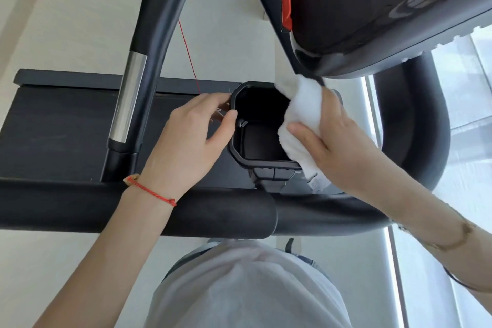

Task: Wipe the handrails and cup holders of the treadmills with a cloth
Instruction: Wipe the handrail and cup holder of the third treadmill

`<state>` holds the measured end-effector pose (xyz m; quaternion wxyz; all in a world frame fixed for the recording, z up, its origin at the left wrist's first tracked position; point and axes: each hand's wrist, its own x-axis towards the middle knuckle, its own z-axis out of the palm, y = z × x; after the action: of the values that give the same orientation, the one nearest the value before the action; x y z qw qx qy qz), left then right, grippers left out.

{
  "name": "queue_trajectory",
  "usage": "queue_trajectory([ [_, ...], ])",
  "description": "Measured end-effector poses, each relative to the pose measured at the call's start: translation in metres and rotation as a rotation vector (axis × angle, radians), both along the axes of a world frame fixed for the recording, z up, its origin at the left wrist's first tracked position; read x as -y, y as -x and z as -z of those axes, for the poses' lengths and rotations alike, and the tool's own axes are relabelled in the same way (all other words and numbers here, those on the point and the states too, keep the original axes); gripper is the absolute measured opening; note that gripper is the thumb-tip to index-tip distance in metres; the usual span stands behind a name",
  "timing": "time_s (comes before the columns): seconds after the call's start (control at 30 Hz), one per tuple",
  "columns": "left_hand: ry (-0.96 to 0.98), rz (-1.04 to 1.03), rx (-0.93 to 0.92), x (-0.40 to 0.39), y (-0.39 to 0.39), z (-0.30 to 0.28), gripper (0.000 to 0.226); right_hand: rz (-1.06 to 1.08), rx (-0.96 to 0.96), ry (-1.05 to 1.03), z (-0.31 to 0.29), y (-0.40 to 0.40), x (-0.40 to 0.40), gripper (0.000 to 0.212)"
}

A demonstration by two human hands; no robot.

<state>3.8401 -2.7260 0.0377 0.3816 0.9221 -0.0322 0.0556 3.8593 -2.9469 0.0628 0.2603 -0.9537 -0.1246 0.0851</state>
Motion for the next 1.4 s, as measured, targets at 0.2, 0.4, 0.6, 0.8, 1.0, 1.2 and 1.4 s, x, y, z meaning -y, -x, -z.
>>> queue_trajectory([
  [0.2, -0.024, 0.003, -0.001, 0.000, 0.001, -0.001, 0.032, 0.081, -0.091, 0.063, 0.002, -0.038, -0.010, 0.041],
  [0.4, -0.011, 0.009, -0.015, 0.001, 0.002, -0.002, 0.032, 0.182, -0.081, -0.050, 0.007, -0.009, -0.003, 0.037],
  [0.6, -0.009, 0.014, -0.011, 0.002, 0.001, -0.003, 0.029, 0.191, -0.244, -0.037, 0.005, -0.005, 0.000, 0.047],
  [0.8, -0.021, 0.014, -0.007, 0.001, 0.001, -0.002, 0.028, 0.209, -0.304, -0.155, 0.003, -0.047, -0.006, 0.040],
  [1.0, -0.010, 0.013, -0.001, 0.000, 0.002, 0.000, 0.028, 0.156, -0.006, -0.089, 0.007, -0.001, 0.000, 0.034],
  [1.2, 0.000, 0.023, 0.000, 0.000, 0.001, 0.001, 0.029, -0.272, 0.092, -0.162, -0.014, 0.024, 0.019, 0.057],
  [1.4, -0.006, 0.024, -0.002, -0.001, 0.001, 0.001, 0.029, -0.733, -0.037, 0.024, -0.029, 0.009, 0.013, 0.062],
])
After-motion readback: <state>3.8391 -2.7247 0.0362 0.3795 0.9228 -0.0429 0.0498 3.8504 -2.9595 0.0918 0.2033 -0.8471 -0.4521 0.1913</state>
